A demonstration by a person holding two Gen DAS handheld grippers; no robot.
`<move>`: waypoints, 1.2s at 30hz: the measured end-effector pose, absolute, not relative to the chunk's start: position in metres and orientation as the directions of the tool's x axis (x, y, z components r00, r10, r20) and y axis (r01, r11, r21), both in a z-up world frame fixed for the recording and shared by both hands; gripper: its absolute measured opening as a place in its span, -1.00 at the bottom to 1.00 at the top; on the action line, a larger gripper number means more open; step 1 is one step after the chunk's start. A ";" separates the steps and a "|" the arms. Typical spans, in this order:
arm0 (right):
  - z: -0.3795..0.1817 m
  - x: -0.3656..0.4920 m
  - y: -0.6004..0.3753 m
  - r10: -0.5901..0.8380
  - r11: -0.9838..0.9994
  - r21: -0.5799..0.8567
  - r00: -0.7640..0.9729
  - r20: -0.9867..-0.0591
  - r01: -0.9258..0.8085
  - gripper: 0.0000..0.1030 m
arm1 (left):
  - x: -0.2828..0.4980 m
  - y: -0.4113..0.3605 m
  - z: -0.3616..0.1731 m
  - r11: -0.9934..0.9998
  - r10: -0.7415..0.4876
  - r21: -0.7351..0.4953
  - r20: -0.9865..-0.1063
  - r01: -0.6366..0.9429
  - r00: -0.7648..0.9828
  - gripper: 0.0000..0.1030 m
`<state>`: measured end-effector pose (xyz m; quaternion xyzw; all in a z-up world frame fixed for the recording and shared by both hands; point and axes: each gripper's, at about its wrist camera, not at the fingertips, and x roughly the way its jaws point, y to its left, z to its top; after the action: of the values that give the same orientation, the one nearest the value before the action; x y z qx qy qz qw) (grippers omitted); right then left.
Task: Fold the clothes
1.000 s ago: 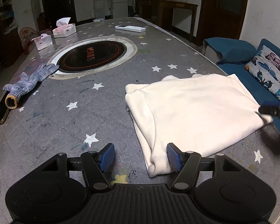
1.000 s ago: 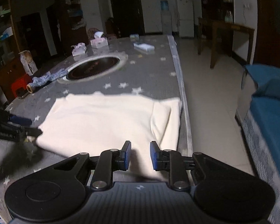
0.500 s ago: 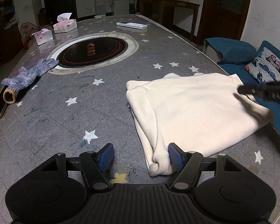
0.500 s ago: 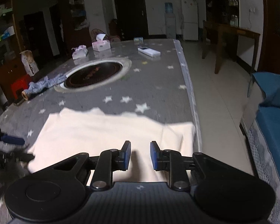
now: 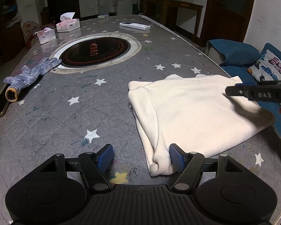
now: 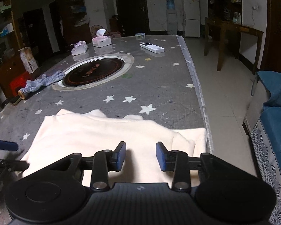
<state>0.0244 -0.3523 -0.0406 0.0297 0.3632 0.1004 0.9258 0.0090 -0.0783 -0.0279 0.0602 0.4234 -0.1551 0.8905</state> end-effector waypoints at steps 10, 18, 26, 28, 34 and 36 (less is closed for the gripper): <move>-0.033 -0.022 -0.344 0.211 0.977 0.143 0.729 -0.651 -0.156 0.12 | -0.007 -0.080 -0.023 0.951 -0.212 -0.017 -0.764 0.309 0.610 0.56; -0.031 -0.063 -0.340 0.226 0.973 0.189 0.742 -0.631 -0.136 0.42 | -0.031 -0.086 -0.020 0.948 -0.225 -0.023 -0.754 0.317 0.617 0.75; -0.023 -0.097 -0.327 0.178 0.984 0.110 0.762 -0.623 -0.139 0.66 | -0.052 -0.093 -0.016 0.946 -0.220 -0.001 -0.737 0.324 0.639 0.94; -0.021 -0.105 -0.324 0.167 0.986 0.096 0.767 -0.620 -0.137 0.66 | -0.057 -0.094 -0.015 0.946 -0.220 0.001 -0.733 0.324 0.644 0.98; -0.016 -0.127 -0.323 0.151 0.988 0.105 0.786 -0.600 -0.109 0.73 | -0.069 -0.097 -0.010 0.945 -0.227 -0.003 -0.724 0.327 0.651 1.00; -0.016 -0.131 -0.324 0.154 0.987 0.127 0.789 -0.595 -0.097 0.73 | -0.073 -0.097 -0.009 0.945 -0.225 0.000 -0.724 0.327 0.651 1.00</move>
<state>-0.1314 -0.3240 -0.0160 0.0448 0.3182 0.0663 0.9446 -0.0725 -0.0970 -0.0094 0.0650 0.3887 -0.1523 0.9064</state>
